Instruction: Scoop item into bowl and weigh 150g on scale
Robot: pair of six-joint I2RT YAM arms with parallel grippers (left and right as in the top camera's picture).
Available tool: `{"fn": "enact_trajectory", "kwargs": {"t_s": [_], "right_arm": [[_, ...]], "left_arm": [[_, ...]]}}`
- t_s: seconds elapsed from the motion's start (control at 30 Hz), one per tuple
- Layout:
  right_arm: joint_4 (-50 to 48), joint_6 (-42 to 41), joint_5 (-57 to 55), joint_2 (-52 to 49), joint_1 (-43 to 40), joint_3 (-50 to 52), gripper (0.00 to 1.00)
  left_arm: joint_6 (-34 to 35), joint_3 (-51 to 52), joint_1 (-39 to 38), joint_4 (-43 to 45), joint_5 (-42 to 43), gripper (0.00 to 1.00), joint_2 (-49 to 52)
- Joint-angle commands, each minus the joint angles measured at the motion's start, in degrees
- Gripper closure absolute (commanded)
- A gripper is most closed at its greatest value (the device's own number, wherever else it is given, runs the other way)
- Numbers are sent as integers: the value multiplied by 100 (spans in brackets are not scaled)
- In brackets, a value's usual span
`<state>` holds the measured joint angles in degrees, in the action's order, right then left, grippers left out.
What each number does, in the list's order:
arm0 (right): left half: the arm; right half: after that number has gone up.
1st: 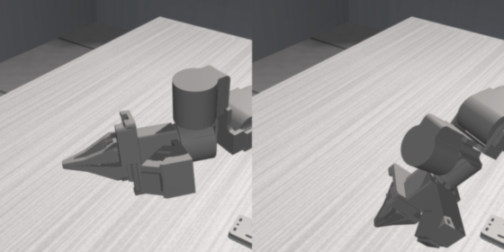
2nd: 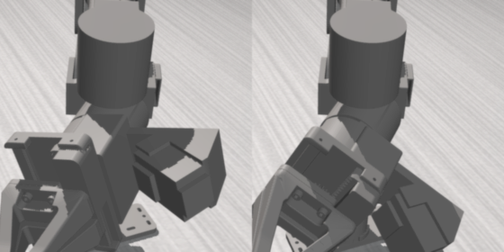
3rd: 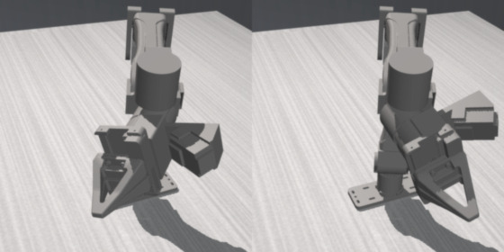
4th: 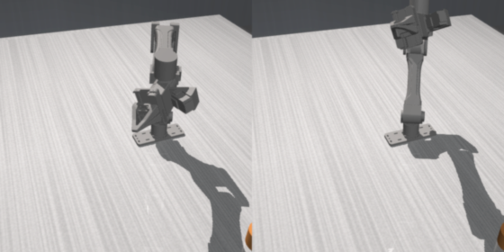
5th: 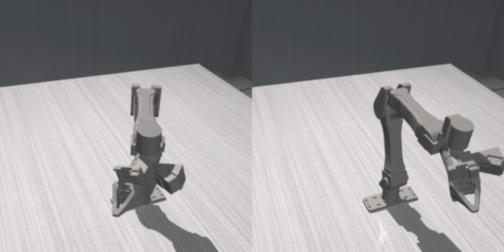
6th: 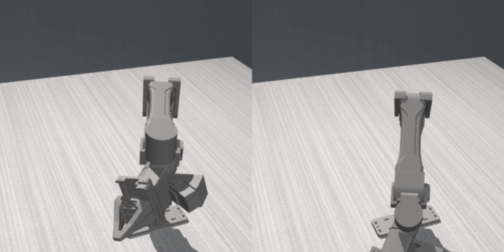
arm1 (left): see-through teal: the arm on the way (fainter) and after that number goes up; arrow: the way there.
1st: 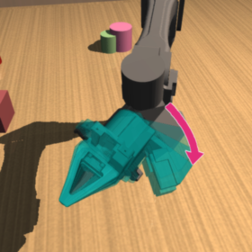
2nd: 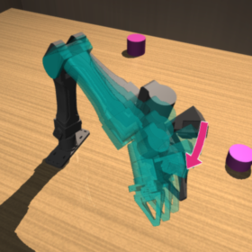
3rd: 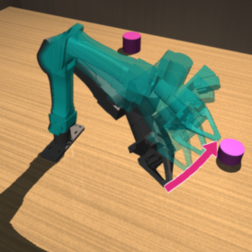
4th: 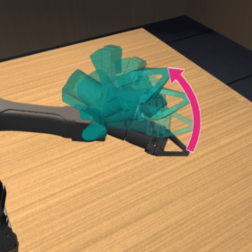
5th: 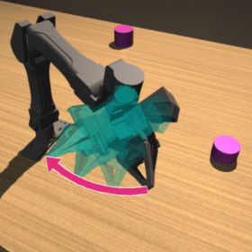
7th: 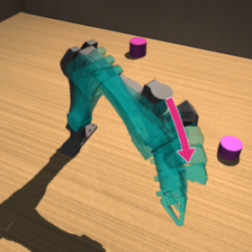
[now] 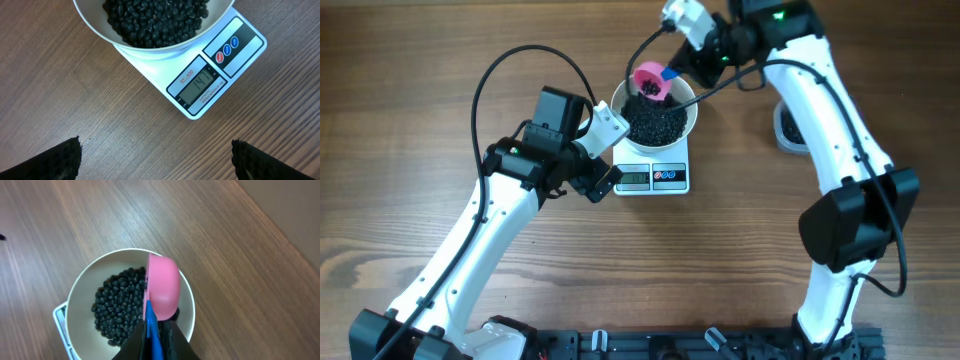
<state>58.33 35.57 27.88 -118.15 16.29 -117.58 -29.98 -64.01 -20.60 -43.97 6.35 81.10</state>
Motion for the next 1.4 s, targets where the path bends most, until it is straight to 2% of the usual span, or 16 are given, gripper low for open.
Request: {"fn": "enact_trajectory", "kwargs": {"t_s": [0.0, 0.5, 0.93, 1.13, 1.37], "right_arm": [[37, -468, 804, 267, -243, -146, 96], [127, -728, 870, 267, -382, -146, 96], [39, -557, 863, 267, -260, -146, 96], [61, -216, -745, 267, 282, -146, 96], [-74, 24, -887, 267, 297, -146, 96]], "left_arm": [[-111, 20, 22, -4, 90, 0, -48], [-111, 22, 22, -4, 90, 0, -48], [-111, 20, 22, -4, 90, 0, -48], [-111, 22, 22, -4, 90, 0, -48], [-111, 20, 22, -4, 90, 0, -48]]}}
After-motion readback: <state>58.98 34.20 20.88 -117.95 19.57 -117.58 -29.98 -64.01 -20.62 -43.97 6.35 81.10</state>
